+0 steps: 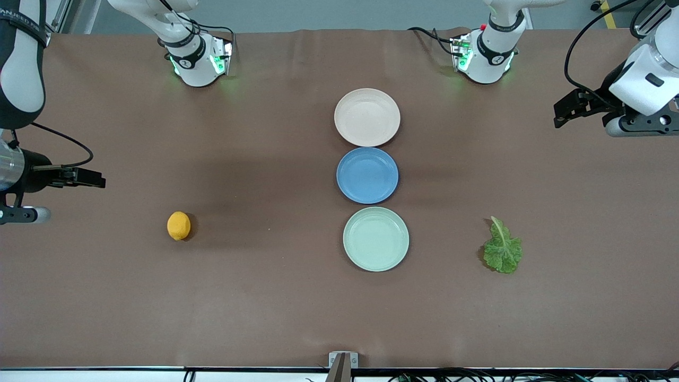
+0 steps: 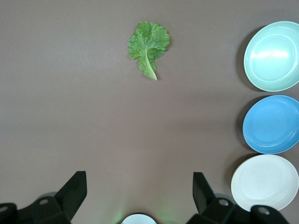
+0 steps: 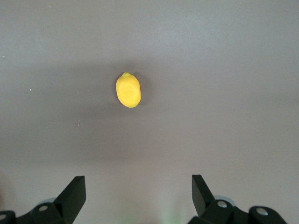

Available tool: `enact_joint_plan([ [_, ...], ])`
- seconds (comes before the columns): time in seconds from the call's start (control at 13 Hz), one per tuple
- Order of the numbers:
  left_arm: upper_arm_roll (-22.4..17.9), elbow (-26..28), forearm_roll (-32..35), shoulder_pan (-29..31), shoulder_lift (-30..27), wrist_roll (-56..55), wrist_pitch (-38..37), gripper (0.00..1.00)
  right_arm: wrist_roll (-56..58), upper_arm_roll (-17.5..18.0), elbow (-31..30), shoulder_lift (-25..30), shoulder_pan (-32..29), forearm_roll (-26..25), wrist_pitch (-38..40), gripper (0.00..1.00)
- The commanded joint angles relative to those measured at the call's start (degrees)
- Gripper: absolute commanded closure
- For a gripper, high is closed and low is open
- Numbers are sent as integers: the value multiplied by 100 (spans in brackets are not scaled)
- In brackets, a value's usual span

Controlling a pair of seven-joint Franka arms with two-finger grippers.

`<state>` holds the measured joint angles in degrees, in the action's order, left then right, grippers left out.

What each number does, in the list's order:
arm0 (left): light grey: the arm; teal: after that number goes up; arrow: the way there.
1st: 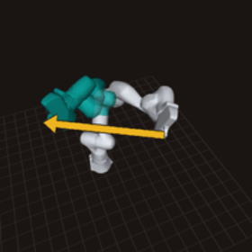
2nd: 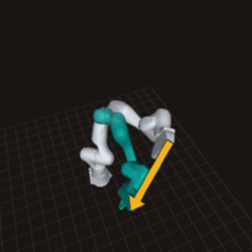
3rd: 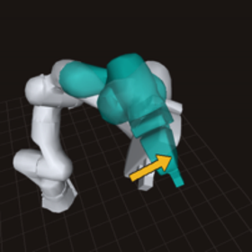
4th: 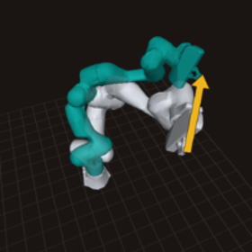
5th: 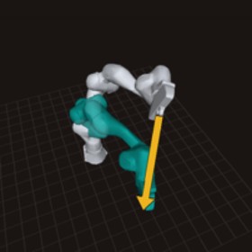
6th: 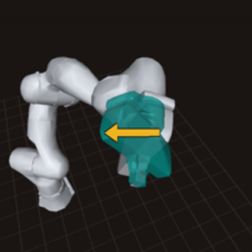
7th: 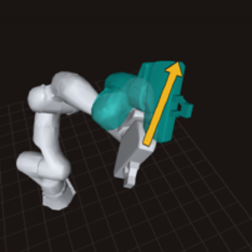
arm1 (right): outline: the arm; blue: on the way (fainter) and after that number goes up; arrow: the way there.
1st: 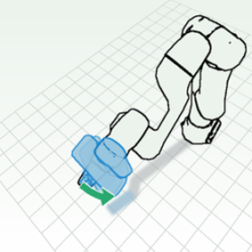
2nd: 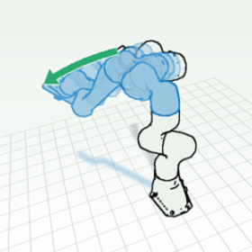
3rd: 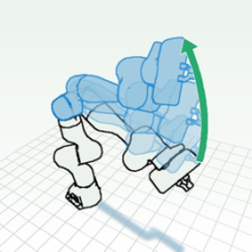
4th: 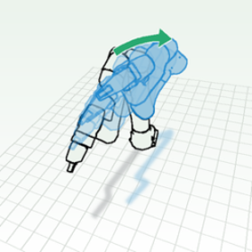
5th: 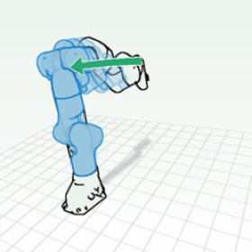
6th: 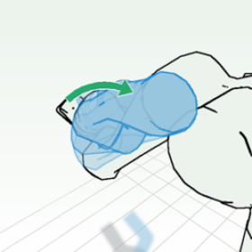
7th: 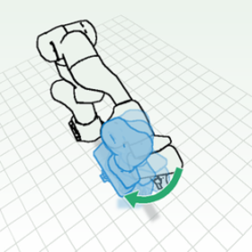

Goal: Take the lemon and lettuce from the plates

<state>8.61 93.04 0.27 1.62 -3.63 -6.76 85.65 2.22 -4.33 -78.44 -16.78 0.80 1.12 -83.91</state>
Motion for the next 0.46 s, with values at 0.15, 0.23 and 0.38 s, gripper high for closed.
enact_joint_plan([
  [0.15,53,12,-36,14,-94,8,13,0,-72,91,-1619,1307,-124,-68,-871,0],
  [0.23,53,12,-36,14,-94,8,13,0,-72,91,-1735,1413,-106,-86,-899,0],
  [0.38,61,4,-36,14,-94,-1,13,0,-63,117,-1762,1519,-124,-86,-847,0],
])
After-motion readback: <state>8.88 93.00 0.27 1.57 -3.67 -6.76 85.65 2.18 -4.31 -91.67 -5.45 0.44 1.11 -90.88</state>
